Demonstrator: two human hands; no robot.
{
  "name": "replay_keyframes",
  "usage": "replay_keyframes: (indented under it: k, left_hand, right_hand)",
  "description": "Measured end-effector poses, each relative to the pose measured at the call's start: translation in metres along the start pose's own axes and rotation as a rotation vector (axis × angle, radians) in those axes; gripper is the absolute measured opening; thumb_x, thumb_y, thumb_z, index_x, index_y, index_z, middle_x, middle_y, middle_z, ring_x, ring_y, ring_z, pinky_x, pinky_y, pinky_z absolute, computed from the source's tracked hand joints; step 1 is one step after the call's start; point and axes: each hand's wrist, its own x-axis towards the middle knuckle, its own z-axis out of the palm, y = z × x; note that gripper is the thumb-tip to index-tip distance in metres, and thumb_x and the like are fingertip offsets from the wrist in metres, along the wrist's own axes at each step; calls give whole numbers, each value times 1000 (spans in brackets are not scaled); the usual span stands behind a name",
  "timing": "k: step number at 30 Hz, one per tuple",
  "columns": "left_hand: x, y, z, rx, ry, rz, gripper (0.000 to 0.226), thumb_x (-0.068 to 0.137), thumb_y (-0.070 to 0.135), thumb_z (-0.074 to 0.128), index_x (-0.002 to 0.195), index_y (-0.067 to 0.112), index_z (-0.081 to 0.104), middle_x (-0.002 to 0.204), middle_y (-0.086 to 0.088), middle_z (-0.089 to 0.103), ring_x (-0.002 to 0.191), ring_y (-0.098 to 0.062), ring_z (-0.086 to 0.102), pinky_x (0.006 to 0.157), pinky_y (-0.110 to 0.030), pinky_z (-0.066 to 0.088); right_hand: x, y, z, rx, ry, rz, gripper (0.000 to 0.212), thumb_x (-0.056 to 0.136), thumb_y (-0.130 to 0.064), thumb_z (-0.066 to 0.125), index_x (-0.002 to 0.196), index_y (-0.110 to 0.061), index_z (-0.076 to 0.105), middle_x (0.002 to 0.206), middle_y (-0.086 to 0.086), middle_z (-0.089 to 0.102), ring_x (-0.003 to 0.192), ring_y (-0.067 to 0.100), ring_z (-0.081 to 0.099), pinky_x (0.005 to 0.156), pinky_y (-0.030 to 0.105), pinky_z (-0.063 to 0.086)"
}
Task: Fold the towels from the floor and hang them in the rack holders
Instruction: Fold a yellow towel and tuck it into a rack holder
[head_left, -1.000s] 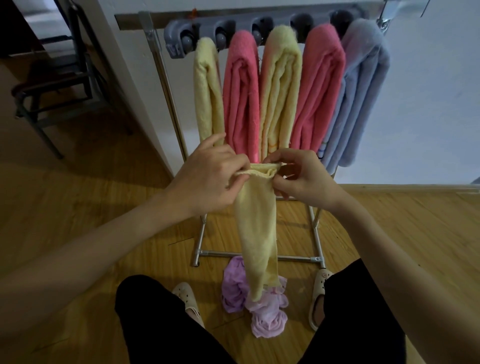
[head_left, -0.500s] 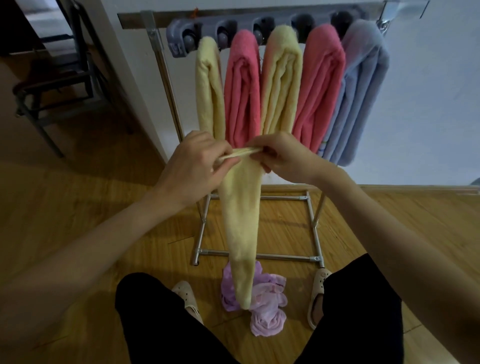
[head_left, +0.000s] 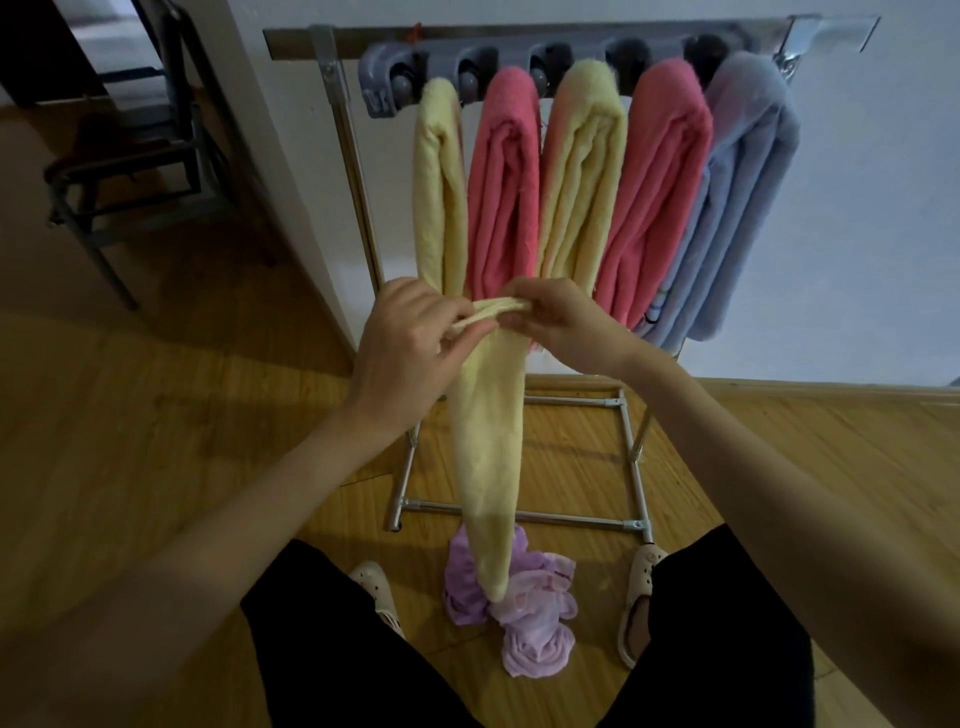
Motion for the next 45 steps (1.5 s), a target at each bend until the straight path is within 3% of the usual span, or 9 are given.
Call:
replay_keyframes:
  k: [7,10,13,20,27,33,37,40,45]
  left_hand:
    - [-83,-10,26,-427,-114,-385,100,66,44,84,145,22,27,142,18,26,120,4,45,91,-18,48]
    - [-127,-14,41,-561,-558,-674,71,60,49,80,116,63,39,115,44,46,105,25,43,76,-17,50]
    - [-162,-19,71,-678,-786,-809,44,65,33,85,100,37,60,100,19,66,96,4,62,88,-38,54]
    - [-164,-4,120,-819,-852,-1144,44,69,36,84,103,30,56,98,11,64,89,-3,60,68,-18,51]
    - [-175,-33,127,-733,-953,-1167,31,77,42,75,90,15,69,90,0,70,86,-14,66,70,-26,54]
    - [-86,-43,92,-738,-864,-936,16,87,38,65,82,23,67,81,6,66,82,-15,62,62,-17,44]
    - [-22,-35,57,-782,-944,-667,34,85,35,65,95,3,72,89,-16,71,79,-22,67,67,-29,48]
    - [11,-25,36,-776,-1089,-478,30,85,34,65,94,6,72,89,-13,71,77,-21,68,64,-30,51]
    - [28,-15,23,-772,-1176,-347,28,88,33,65,95,7,72,87,-13,71,79,-30,68,64,-36,52]
  right_hand:
    - [-2,-3,7,219,51,83,15,98,-5,47,102,7,55,75,10,50,67,20,49,59,37,45]
    - [-2,-5,10,317,64,143,20,99,-8,46,107,9,53,82,15,52,73,27,52,64,50,50]
    - [-2,-9,12,426,105,202,18,100,-11,46,107,2,55,82,13,50,72,26,50,58,38,48]
    - [-9,-2,-9,912,619,428,16,98,-11,48,100,-5,62,78,8,66,66,17,66,54,29,54]
    - [-49,59,-2,815,992,839,14,91,-8,47,81,-9,56,80,6,60,72,18,60,55,28,49]
    - [-79,119,37,635,610,1087,24,83,1,59,106,6,55,98,19,58,95,33,63,80,46,57]
    - [-86,127,49,212,-103,1045,50,77,1,70,123,-1,51,98,7,57,86,20,60,63,27,54]
    - [-79,120,48,-160,-545,782,77,76,-14,77,141,-16,36,133,6,49,114,21,51,88,30,48]
    - [-57,71,39,424,-525,310,70,75,-18,79,136,-21,45,136,0,53,126,17,49,104,36,44]
